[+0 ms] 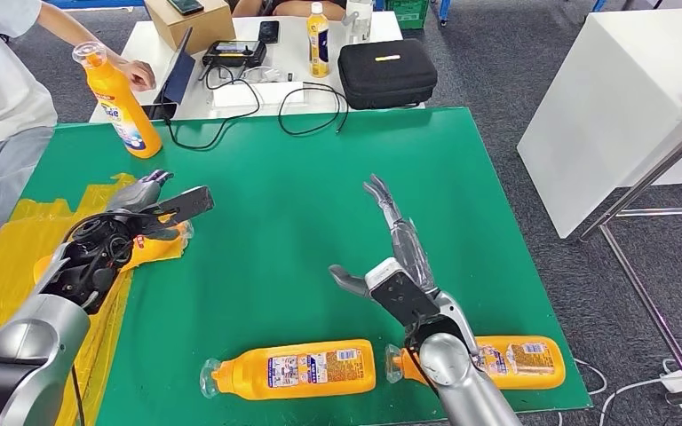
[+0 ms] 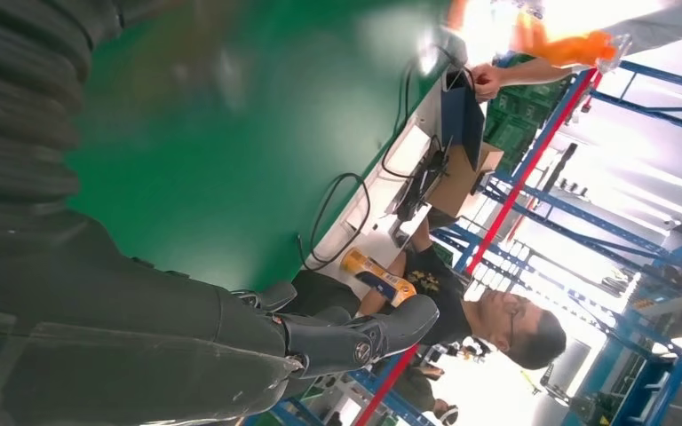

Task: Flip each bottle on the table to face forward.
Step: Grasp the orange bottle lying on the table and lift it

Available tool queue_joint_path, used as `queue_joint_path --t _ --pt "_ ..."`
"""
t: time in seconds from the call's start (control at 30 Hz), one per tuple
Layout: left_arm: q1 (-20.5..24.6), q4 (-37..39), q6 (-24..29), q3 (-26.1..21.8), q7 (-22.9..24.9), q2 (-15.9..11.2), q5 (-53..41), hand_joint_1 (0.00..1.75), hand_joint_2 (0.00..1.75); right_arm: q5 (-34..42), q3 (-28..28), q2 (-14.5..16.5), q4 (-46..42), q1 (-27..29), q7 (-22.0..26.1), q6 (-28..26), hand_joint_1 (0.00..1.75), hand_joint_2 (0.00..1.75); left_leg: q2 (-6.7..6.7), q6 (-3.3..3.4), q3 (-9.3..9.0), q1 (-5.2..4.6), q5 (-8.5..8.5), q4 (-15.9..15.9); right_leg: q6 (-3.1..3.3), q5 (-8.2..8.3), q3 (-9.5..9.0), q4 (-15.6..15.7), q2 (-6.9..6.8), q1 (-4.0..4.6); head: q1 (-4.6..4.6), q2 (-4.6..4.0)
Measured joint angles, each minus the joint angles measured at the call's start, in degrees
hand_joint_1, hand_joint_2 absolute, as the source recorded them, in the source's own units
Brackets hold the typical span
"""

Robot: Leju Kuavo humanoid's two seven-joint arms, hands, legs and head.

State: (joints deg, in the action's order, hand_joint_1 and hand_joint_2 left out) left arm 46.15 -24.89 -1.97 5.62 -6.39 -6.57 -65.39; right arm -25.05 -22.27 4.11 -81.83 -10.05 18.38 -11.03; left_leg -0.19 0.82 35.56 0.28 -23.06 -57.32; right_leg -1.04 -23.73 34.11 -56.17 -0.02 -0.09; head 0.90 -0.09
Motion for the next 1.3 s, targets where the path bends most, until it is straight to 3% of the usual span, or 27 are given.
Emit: queue_joint_path --t 0.17,0.33,0.57,0.8,1.3 --pt "-0.36 -4.39 -4.16 1.24 -4.5 0.29 8.55 0.0 1.75 -2.08 -0.09 -0.23 -0.01 0.9 -0.39 1.03 0.0 1.75 -0.01 0.0 0.02 0.0 0.0 0.01 0.0 0.0 -0.01 -0.01 0.0 0.0 0.02 0.0" --pt "-2.89 -11.43 -7.74 1.81 -8.88 0.28 24.32 0.0 1.75 -7.25 -2.53 -1.71 0.03 1.23 -0.88 4.57 0.0 1.75 -0.01 0.0 0.03 0.0 -0.01 0.01 0.0 0.0 0.0 -0.01 0.01 0.0 0.01 0.0" --pt "-9.37 -27.63 -0.99 1.32 -5.46 0.69 42.01 0.0 1.75 -14.89 -9.03 -5.35 0.23 2.3 -2.5 6.11 0.0 1.75 -0.01 0.0 0.05 0.0 -0.03 0.01 0.0 -0.01 0.02 0.01 0.01 0.0 0.02 0.0" --pt "-11.48 -33.76 2.88 -0.08 -4.74 1.7 47.98 0.0 1.75 -16.57 -14.02 -7.61 0.93 2.08 -2.62 7.54 0.0 1.75 -0.01 0.0 0.05 0.0 -0.03 0.02 0.0 -0.01 0.01 0.02 0.0 0.0 0.03 0.0" --pt "-12.21 -34.67 3.02 -0.61 -6.01 3.68 52.06 0.0 1.75 -16.52 -21.99 -8.9 4.78 -0.62 -2.85 9.23 0.0 1.75 -0.01 0.0 0.05 0.0 -0.03 0.01 0.0 -0.01 0.01 0.01 0.0 0.0 0.02 0.0"
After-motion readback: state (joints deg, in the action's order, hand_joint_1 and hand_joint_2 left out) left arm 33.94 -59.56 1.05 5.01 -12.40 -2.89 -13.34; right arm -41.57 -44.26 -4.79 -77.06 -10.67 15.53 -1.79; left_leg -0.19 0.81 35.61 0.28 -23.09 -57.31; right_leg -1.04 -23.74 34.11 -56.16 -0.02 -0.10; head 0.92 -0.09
